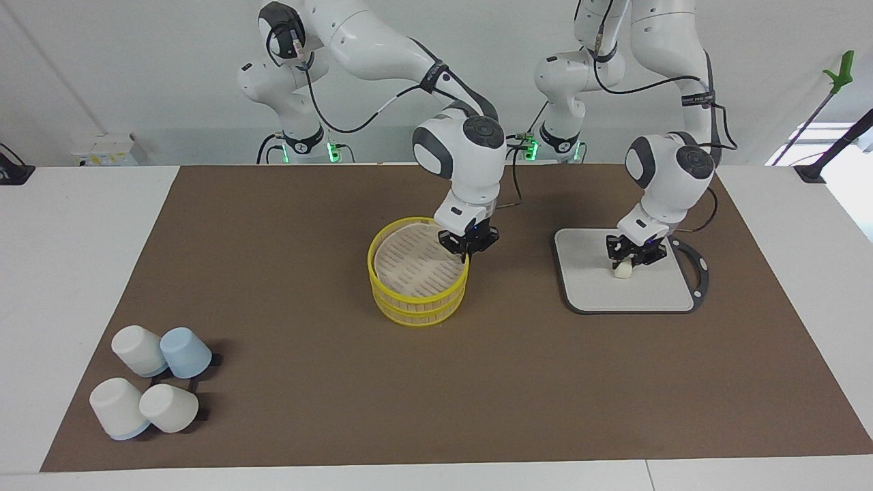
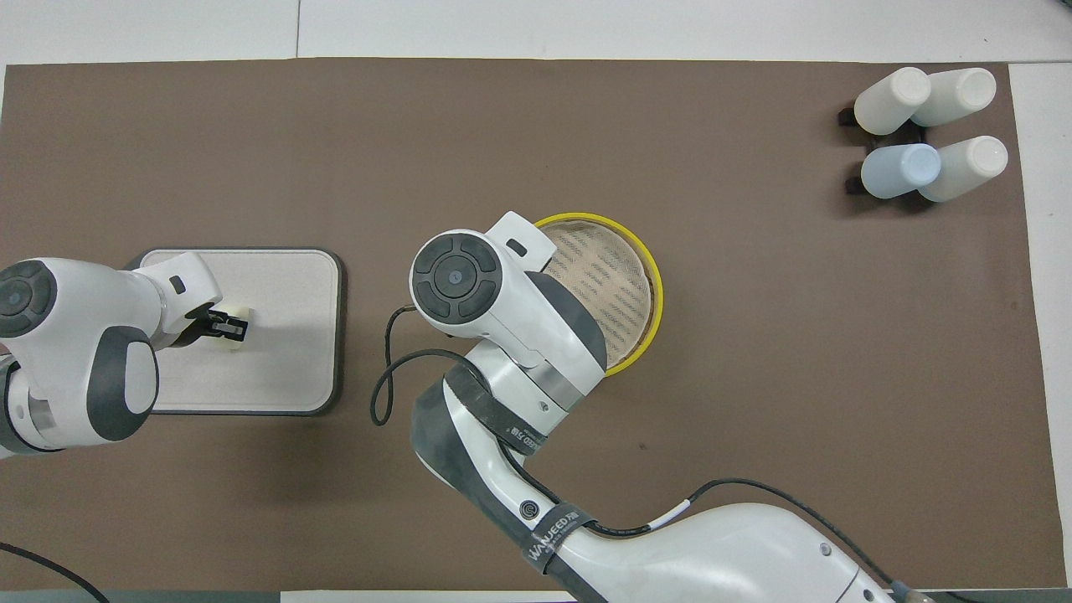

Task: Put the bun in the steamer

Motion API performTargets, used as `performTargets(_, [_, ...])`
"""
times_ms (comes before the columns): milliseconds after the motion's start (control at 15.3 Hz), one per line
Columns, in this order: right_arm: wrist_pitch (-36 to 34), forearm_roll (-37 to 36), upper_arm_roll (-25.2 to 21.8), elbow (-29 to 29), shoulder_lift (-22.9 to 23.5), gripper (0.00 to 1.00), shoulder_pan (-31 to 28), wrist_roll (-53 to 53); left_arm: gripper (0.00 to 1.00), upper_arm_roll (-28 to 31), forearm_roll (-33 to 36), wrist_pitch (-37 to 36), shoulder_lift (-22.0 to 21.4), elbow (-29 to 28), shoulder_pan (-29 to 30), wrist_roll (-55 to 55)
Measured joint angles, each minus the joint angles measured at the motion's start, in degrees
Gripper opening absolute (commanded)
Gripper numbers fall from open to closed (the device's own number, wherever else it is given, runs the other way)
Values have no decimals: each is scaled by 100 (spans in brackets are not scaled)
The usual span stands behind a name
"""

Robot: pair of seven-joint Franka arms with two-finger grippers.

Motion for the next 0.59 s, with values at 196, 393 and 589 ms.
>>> performTargets(196, [-263,-1,-9,194,-25,0,-27,0,29,7,0,-81,0,50,6,0])
performTargets(393, [-700,-1,-12,469,-134,0,-125,-144,29,9,-9,-741,-3,511,7,-117])
performTargets(589, [-1134,-1,-23,639,-368,0,-410,-665,29,-32,-23,-1606,-19,1212,-147,-757])
